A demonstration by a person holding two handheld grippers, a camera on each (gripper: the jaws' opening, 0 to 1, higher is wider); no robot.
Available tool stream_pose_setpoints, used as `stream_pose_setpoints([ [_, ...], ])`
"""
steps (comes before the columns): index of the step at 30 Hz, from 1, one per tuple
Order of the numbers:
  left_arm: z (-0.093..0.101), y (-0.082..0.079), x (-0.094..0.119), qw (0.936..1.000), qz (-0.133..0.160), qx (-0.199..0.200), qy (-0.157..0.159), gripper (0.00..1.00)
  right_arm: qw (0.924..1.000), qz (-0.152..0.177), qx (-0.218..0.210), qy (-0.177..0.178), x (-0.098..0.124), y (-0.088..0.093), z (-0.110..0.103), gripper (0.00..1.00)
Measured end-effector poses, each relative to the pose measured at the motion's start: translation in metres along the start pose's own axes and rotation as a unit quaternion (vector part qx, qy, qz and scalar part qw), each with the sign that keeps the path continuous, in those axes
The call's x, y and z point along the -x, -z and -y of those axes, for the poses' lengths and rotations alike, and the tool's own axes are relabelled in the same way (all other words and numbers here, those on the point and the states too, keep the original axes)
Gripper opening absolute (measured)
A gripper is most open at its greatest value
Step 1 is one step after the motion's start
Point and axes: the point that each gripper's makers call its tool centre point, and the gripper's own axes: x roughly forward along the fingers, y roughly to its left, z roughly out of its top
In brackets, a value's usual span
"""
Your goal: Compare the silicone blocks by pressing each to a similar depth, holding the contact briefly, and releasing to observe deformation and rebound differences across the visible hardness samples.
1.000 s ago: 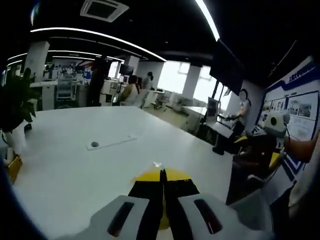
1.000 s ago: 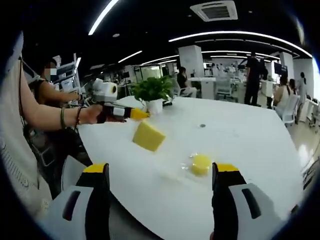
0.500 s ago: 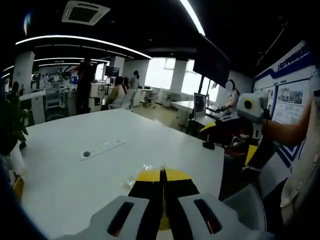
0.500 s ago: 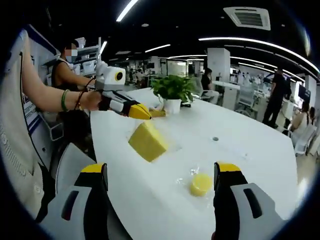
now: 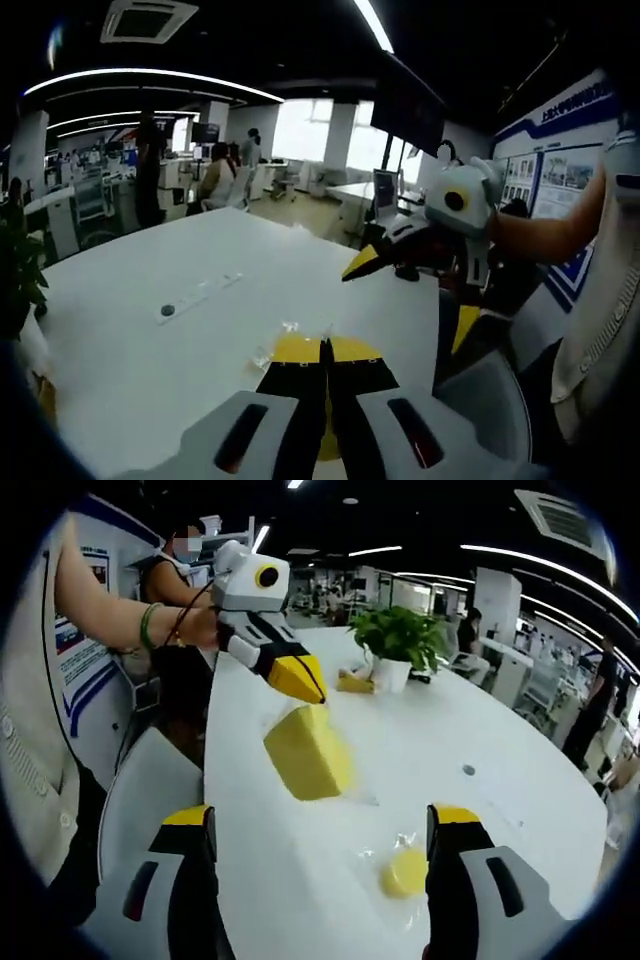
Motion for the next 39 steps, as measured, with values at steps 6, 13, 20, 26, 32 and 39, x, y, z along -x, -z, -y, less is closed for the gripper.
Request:
stream_pose_setpoints([
  [6,-0.001,-0.005,-0.004,0.9998,-0.010,-0.003,0.015,0.00,0.9987,-0.010,0.019,-0.045,-0.021,-0.007,-0.003,0.84],
  [13,0.011,-0.015,-0.010,0.9991,-0.009,-0.013,0.039,0.00,0.9959,-0.035,0.047,-0.069,-0.043,-0.009,0.006,0.79],
  [20,0.018,-0.020,-0.014,0.9982,-0.010,-0.018,0.057,0.00,0.9932,-0.050,0.060,-0.086,-0.056,-0.010,0.012,0.77],
  [26,0.028,-0.024,-0.016,0.9971,-0.010,-0.025,0.071,0.00,0.9889,-0.057,0.080,-0.111,-0.065,-0.009,0.007,0.68],
  [32,0.032,-0.028,-0.016,0.9961,-0.007,-0.029,0.084,0.00,0.9872,-0.044,0.088,-0.126,-0.070,-0.013,0.002,0.55],
  [39,0.035,-0.031,-0.016,0.9949,-0.007,-0.037,0.094,0.00,0.9850,-0.042,0.098,-0.136,-0.073,-0.014,-0.002,0.41],
])
